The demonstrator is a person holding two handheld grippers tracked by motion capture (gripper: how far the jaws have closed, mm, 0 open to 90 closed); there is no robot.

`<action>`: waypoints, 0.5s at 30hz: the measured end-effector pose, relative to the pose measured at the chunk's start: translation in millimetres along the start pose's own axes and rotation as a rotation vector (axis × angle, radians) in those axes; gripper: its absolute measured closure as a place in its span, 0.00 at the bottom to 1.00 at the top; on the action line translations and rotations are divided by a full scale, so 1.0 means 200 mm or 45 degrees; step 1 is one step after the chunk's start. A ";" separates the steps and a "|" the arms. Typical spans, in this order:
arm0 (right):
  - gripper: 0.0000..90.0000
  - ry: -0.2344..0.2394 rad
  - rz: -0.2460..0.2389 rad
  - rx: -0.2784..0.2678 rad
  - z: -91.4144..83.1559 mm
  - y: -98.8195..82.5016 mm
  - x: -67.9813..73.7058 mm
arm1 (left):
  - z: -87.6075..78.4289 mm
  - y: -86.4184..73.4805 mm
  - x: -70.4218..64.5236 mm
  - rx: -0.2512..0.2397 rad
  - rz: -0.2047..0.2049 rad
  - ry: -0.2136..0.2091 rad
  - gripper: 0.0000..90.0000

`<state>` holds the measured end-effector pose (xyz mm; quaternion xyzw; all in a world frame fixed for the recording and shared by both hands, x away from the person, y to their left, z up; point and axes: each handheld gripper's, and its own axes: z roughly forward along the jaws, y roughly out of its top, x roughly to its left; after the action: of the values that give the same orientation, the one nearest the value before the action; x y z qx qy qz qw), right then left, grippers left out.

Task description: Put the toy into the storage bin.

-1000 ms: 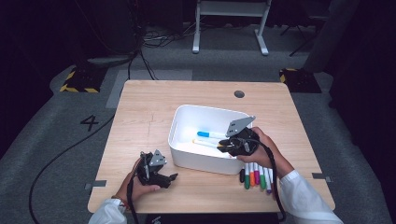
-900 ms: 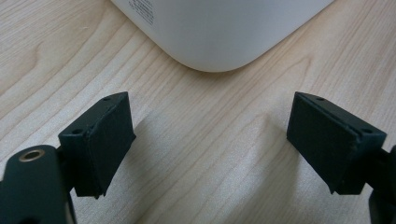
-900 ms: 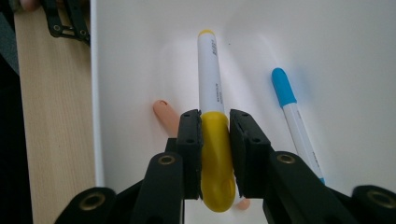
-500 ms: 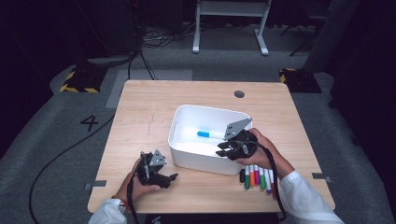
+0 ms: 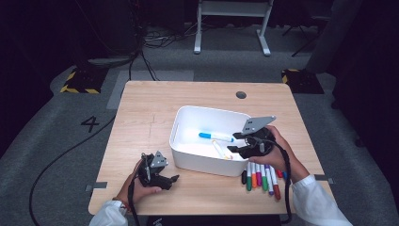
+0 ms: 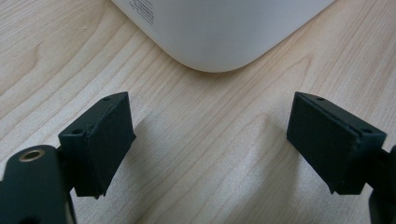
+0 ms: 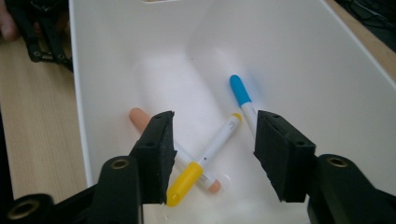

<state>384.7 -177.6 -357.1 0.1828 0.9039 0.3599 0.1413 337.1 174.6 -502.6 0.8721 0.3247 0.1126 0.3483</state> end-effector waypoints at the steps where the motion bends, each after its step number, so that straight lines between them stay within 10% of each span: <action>1: 0.48 -0.019 0.028 -0.010 -0.02 -0.01 0.00 | 0.00 0.00 0.00 0.000 0.000 0.000 0.16; 15: 0.42 -0.208 0.174 -0.139 -0.32 -0.26 -0.09 | 0.00 0.00 0.00 0.000 0.000 0.000 0.16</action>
<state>363.7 -258.6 -347.6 0.2645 0.8540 0.4012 0.1993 337.1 174.6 -502.6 0.8721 0.3248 0.1125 0.3483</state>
